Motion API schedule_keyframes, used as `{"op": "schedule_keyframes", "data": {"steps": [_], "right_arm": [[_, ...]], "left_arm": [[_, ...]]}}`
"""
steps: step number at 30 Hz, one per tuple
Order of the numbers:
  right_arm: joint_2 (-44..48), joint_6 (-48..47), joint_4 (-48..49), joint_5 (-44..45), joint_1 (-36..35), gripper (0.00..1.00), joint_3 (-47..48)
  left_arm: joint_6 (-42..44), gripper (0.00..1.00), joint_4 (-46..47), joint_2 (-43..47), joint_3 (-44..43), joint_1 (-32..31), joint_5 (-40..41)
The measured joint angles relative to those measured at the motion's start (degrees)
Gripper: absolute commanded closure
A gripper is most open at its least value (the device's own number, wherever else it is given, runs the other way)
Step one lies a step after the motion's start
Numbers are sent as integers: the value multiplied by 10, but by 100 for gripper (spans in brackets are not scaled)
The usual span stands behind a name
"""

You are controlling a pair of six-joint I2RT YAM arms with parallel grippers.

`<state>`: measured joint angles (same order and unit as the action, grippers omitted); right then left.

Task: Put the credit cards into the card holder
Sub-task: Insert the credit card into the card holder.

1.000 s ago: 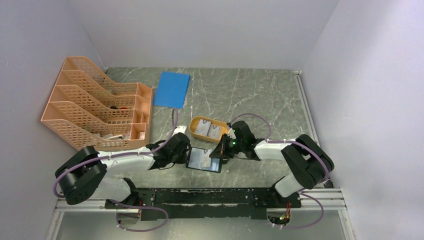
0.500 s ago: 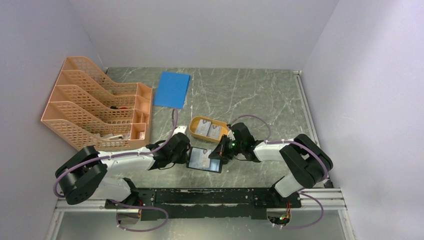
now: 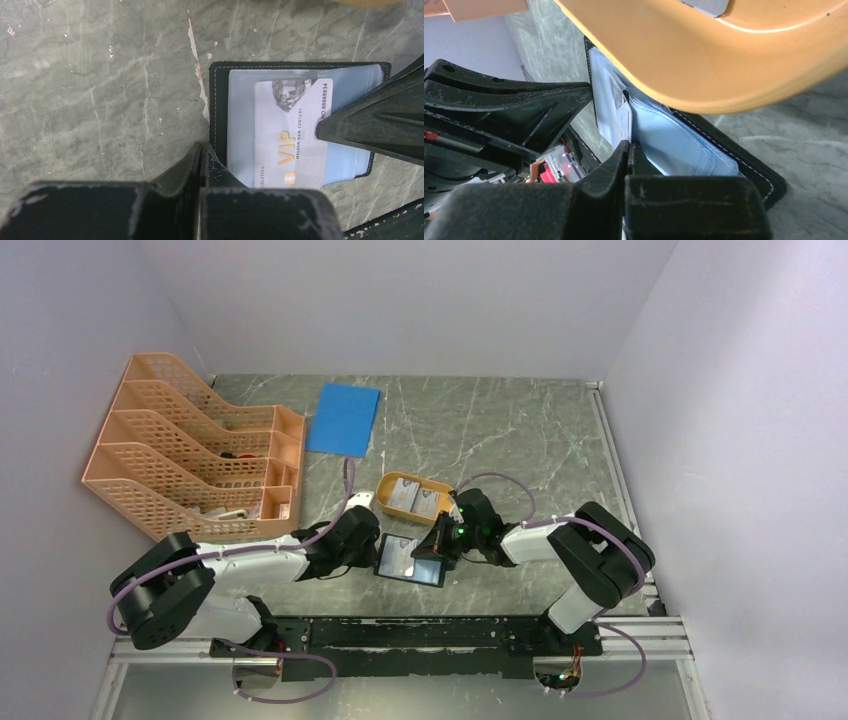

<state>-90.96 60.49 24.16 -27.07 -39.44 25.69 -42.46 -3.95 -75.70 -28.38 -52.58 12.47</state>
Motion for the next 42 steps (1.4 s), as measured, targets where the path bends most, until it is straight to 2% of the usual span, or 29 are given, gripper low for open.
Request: {"op": "schedule_keyframes", "data": {"steps": [10, 17, 20, 22, 27, 33, 42], "right_arm": [[-16, 13, 8, 19, -25, 98, 15], [0, 10, -25, 27, -32, 64, 18], [21, 7, -42, 35, -34, 53, 18], [35, 5, -56, 40, -35, 50, 18], [73, -6, -103, 63, -35, 52, 18], [116, -26, -165, 104, -51, 74, 28], [60, -55, -194, 128, -108, 75, 108]], "left_arm": [[-5, 95, 7, 6, 7, 0, 0], [-10, 95, 7, 9, 9, 0, -3], [-11, 95, 6, 9, 9, 0, -3], [-11, 95, 6, 9, 9, 0, -3], [-11, 95, 5, 10, 9, -2, -3], [-11, 95, -2, 14, 9, -2, -3], [-11, 95, -9, 17, 10, -2, -3]]}}
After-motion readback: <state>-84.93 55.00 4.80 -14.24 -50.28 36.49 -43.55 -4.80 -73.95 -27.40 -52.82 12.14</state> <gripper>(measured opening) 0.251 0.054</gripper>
